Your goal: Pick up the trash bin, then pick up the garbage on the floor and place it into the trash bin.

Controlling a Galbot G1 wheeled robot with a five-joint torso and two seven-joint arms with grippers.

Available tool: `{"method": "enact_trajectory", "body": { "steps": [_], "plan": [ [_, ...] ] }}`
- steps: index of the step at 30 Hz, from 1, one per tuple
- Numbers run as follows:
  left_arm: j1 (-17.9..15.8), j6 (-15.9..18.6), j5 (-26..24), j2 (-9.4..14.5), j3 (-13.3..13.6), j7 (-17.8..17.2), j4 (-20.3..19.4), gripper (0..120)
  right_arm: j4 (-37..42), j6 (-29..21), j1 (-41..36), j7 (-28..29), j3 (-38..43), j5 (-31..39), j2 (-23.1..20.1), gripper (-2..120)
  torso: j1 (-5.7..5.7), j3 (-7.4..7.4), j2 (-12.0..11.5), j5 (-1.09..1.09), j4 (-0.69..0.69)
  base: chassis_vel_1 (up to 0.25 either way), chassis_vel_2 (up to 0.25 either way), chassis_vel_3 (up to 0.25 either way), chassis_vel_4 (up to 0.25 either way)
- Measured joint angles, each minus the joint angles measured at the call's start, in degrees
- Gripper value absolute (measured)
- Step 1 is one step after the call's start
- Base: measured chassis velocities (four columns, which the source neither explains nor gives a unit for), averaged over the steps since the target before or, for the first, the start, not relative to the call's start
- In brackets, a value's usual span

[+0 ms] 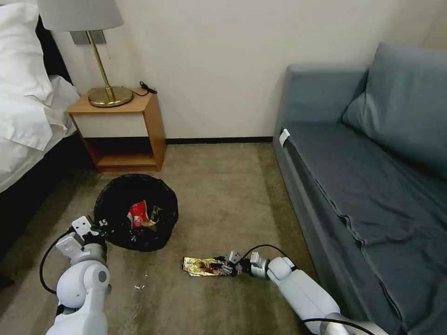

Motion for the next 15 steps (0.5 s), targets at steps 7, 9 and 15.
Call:
{"method": "enact_trajectory", "body": {
  "steps": [7, 9, 15],
  "plan": [
    [0.04, -0.01, 0.01, -0.01, -0.06, 0.01, -0.13, 2, -1.93, 0.04, 0.36, 2.20, 0.19, -1.18, 0.14, 62, 0.00, 0.00, 0.00, 0.00, 0.00, 0.000, 0.000, 0.000, 0.000],
    [0.01, -0.01, 0.02, 0.10, -0.06, 0.01, -0.20, 2, -2.35, 0.07, 0.33, 2.92, -0.07, -1.91, 0.15, 68, 0.00, 0.00, 0.00, 0.00, 0.00, 0.000, 0.000, 0.000, 0.000],
    [0.08, 0.10, 0.02, 0.02, 0.10, -0.09, -0.69, 2, -3.56, -0.32, 0.79, 3.75, -1.19, -4.41, 0.35, 90, 0.00, 0.00, 0.00, 0.00, 0.00, 0.000, 0.000, 0.000, 0.000]
  ]
}}
